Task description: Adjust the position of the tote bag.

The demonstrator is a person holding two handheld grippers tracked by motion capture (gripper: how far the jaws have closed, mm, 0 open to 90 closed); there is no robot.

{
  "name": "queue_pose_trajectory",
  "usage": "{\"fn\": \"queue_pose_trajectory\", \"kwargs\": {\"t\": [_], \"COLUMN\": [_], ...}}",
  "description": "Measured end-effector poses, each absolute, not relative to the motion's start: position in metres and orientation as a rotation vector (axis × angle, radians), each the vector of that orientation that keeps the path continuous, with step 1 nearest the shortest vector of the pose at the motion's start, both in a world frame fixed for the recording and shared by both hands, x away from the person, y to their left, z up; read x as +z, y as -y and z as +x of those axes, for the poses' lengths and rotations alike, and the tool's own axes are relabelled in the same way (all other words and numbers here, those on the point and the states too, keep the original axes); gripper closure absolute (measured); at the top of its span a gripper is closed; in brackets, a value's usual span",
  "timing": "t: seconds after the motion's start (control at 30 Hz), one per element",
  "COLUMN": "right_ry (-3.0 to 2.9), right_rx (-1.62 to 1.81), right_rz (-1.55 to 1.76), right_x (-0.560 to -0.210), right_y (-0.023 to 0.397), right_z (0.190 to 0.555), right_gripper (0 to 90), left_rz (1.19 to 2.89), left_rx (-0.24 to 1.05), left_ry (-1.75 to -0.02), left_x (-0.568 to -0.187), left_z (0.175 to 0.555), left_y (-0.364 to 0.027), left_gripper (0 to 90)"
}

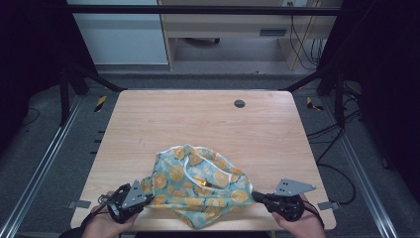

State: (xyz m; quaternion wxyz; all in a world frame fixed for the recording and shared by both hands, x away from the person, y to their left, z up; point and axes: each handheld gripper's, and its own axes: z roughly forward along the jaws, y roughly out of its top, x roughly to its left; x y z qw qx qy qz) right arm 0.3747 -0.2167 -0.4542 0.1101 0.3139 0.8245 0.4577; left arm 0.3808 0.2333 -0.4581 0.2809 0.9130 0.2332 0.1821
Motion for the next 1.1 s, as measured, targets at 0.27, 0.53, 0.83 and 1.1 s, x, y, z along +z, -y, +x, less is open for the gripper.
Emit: {"fn": "queue_pose_trajectory", "kwargs": {"t": [0.27,0.53,0.83,1.1], "right_ry": [-2.467,-2.457,-2.413,-2.369], "right_rx": [1.276,1.231,1.190,1.195], "right_rz": [0.964,1.014,1.065,1.098], "right_x": [-0.465,-0.471,-0.471,-0.471], "right_y": [0.209,0.208,0.206,0.206], "right_z": [0.388,0.403,0.422,0.435], "right_gripper": [90.0,90.0,90.0,90.0], "left_rz": [2.543,2.546,2.535,2.520], "left_rx": [0.483,0.463,0.452,0.466], "left_ry": [-0.614,-0.629,-0.654,-0.670], "left_x": [-0.475,-0.480,-0.482,-0.482], "left_z": [0.394,0.402,0.412,0.417], "left_y": [-0.220,-0.214,-0.205,-0.201], "left_gripper": [90.0,90.0,90.0,90.0]}}
